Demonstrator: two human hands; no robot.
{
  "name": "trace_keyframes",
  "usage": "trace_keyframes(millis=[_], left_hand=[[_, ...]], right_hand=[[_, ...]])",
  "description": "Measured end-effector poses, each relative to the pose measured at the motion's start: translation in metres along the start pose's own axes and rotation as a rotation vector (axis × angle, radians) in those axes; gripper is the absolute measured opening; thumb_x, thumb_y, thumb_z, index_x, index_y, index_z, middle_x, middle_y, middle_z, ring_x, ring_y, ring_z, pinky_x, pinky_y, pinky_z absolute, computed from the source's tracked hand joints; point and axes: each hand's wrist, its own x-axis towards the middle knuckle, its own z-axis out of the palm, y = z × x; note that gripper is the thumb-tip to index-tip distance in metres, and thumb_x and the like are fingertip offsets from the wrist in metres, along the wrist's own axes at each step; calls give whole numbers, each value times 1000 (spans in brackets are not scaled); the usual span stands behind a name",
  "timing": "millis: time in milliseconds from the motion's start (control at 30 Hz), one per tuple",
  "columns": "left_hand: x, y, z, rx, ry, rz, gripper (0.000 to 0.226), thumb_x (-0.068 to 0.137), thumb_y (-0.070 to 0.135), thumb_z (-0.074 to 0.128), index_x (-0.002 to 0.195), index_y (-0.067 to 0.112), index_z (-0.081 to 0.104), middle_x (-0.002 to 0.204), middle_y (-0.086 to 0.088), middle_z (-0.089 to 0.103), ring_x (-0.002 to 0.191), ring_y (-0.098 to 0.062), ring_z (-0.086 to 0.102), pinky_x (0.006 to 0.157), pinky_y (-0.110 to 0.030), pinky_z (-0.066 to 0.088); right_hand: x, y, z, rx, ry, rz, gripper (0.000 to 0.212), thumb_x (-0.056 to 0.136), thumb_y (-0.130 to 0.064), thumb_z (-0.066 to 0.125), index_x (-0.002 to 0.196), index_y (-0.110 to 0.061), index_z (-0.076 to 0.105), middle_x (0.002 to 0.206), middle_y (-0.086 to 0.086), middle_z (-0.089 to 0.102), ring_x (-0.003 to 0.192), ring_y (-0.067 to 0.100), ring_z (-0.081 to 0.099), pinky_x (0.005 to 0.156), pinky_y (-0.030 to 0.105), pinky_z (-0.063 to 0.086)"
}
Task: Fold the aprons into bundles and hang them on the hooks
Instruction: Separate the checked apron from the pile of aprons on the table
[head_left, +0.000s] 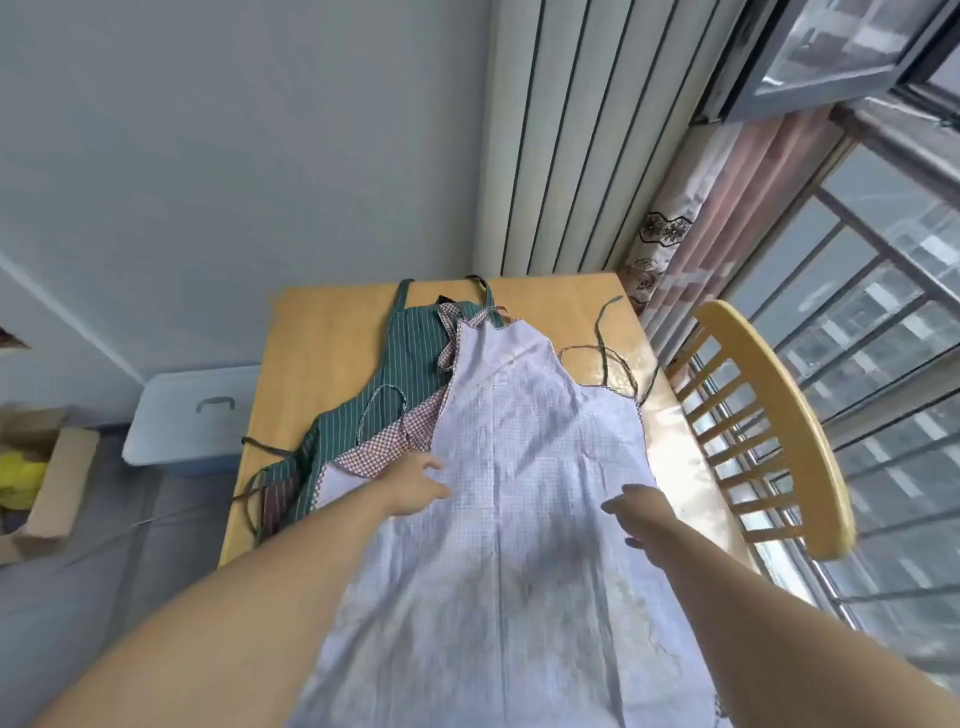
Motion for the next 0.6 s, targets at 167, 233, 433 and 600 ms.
trace_keyframes(millis=[167,233,433,600], left_hand=[[59,15,26,365,73,-99,67,95,20,57,157,28,33,170,-1,-2,156,-25,-4,127,-44,10],[77,17,28,469,88,-157,76,93,12,50,161,29,19,167,-1,-22,153,-27,-24,126,-52,-3],[110,13,-1,637,296,-308,90,94,25,58,162,15,-1,166,-5,-25,153,-32,-21,124,-55,-7],[134,19,-52,961,464,-432,74,98,9,39,162,15,1,169,-7,-13,154,-34,-16,123,-58,-1]], right_hand=[[59,-23,-12,-4,71,-82,58,92,-15,65,147,-15,48,115,6,62,79,17,58,71,28,48],[81,-33,-17,-13,113,-111,58,94,-17,64,149,-14,46,119,7,62,77,16,60,59,24,44],[140,-44,-27,-121,193,-34,77,87,-52,69,147,-10,46,139,15,59,123,39,59,103,43,50],[175,-46,-29,-137,172,75,81,65,-74,72,109,-7,62,99,12,67,99,39,64,90,49,57]])
